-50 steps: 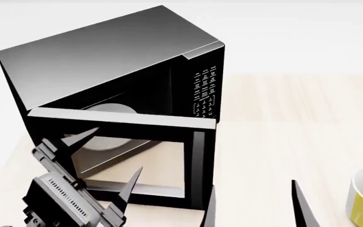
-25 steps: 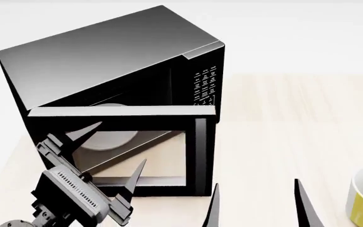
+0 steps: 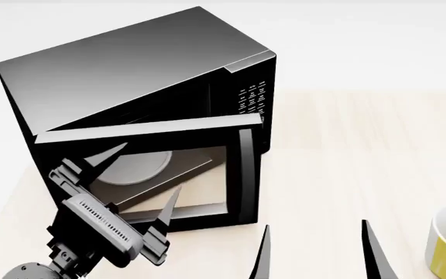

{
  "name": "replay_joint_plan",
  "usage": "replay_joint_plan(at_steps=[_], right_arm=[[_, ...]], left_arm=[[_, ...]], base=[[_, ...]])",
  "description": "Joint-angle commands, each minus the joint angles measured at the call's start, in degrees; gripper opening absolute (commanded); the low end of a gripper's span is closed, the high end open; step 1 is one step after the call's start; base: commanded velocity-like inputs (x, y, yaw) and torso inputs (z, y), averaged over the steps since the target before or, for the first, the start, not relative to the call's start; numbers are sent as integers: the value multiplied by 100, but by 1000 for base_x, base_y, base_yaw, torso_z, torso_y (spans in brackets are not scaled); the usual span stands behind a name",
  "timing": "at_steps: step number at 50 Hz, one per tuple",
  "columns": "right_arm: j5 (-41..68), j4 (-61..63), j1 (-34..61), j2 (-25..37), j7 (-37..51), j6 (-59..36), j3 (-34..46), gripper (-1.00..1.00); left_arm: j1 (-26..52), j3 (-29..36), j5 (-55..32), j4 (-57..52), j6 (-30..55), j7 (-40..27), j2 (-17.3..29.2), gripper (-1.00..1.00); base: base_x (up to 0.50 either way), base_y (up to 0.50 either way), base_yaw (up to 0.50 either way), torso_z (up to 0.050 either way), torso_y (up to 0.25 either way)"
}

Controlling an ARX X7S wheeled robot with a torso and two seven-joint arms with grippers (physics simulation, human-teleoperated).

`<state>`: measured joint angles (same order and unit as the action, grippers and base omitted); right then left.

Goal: Close the microwave.

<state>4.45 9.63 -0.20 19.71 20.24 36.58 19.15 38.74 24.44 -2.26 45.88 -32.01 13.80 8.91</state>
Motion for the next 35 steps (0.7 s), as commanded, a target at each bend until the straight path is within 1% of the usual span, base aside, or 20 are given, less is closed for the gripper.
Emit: replay_joint_plan(at_steps=[1, 5, 6, 14, 20, 31, 35], right_arm=[[-31, -19, 8, -36, -52, 4, -46, 100], [-33, -23, 2, -31, -52, 15, -32, 100], [-28, 6, -4, -25, -51, -4, -30, 100], [-40, -32, -4, -19, -43, 22, -14, 100], [-22, 6, -4, -4, -38, -11, -6, 100], [-14, -24, 10, 8, -28, 10, 7, 100], [-14, -14, 10, 15, -22, 2, 13, 100]], left_arm=[[94, -135, -26, 205, -39, -95, -123, 100], [68, -133, -19, 107, 25, -151, -111, 100], [136, -135, 2, 327, -117, -188, -145, 100], [299, -157, 65, 662, -245, -415, -215, 100], [472, -154, 116, 1106, -457, -577, -297, 100], [684, -130, 149, 1615, -690, -742, -388, 100], [705, -141, 123, 1632, -674, -789, -404, 100]], base=[[0, 0, 0, 0, 0], [0, 0, 0, 0, 0], [0, 0, 0, 0, 0], [0, 0, 0, 0, 0], [0, 0, 0, 0, 0], [0, 0, 0, 0, 0], [0, 0, 0, 0, 0]])
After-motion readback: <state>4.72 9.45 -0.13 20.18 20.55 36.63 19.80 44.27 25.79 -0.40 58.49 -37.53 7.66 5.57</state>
